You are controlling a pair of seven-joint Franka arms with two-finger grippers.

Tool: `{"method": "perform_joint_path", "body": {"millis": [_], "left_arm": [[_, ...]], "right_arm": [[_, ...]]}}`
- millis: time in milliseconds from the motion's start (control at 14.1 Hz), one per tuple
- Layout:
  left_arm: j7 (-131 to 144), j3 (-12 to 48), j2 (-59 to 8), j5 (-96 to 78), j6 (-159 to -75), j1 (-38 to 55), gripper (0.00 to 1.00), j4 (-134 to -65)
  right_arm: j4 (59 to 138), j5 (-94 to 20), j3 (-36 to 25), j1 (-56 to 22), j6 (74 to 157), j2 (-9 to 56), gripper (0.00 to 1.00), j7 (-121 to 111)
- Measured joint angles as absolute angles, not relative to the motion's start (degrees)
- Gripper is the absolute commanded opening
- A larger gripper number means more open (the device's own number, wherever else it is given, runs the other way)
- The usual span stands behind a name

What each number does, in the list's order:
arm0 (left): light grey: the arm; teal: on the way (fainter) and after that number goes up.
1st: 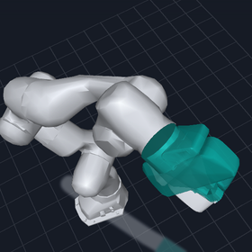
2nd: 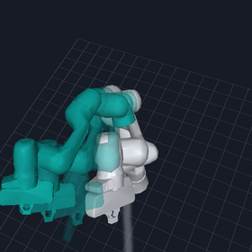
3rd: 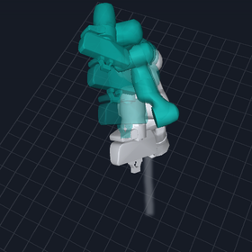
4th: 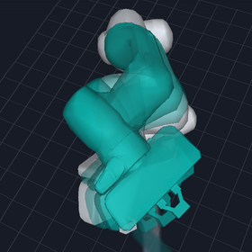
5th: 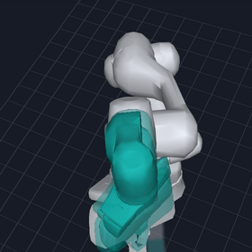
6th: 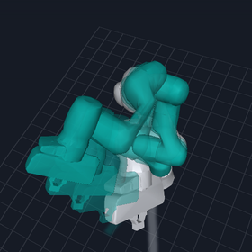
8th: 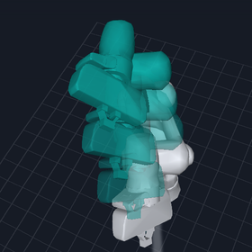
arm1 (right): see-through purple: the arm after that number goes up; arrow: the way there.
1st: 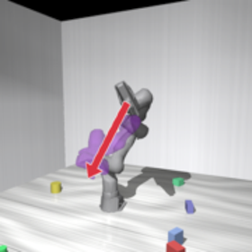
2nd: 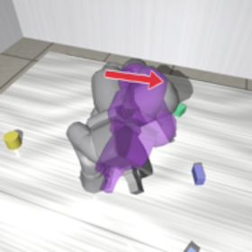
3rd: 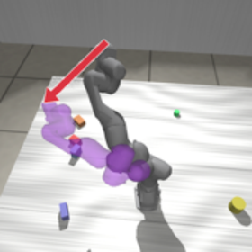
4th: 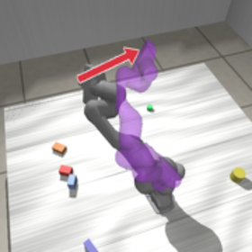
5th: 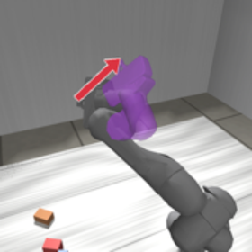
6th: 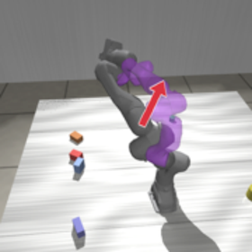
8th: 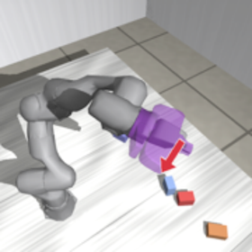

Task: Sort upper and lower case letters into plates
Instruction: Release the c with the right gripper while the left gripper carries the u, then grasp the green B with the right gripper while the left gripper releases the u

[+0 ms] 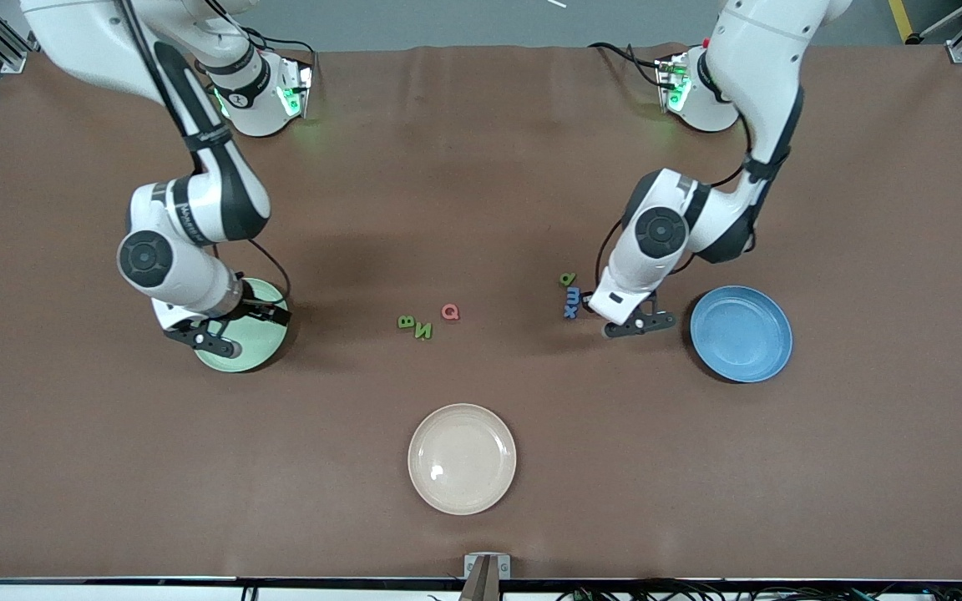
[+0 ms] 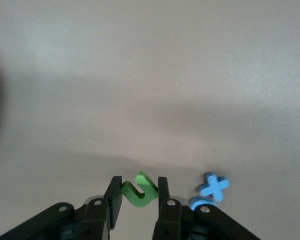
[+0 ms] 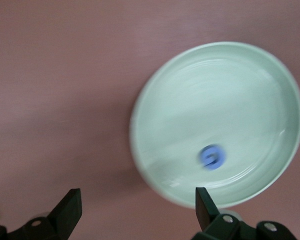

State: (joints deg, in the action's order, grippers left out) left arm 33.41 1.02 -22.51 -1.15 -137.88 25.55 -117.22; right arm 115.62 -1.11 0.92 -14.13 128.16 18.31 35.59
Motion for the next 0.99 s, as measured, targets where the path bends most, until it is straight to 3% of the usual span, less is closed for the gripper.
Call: {"method": "perform_joint_path", "body": {"millis": [355, 781, 993], "left_arm": [[12.5, 0.7, -13.2, -1.0, -128.1, 12.9, 0.10, -118.0], [2.7, 0.7, -13.8, 5.9, -128.7, 5.2, 0.10, -119.9], [-0.2, 0.7, -14.5, 6.4, -134.9, 3.5, 0.10, -123.0]], "right_arm": [[105.3, -1.1, 1.1, -23.9, 127.2, 25.6, 1.00, 52.1], [95.9, -1.1, 1.1, -28.5, 130.8, 36.7, 1.00, 61.0], [95.7, -1.0, 1.0, -29.8, 133.8, 38.8, 0.95, 62.6]]}}
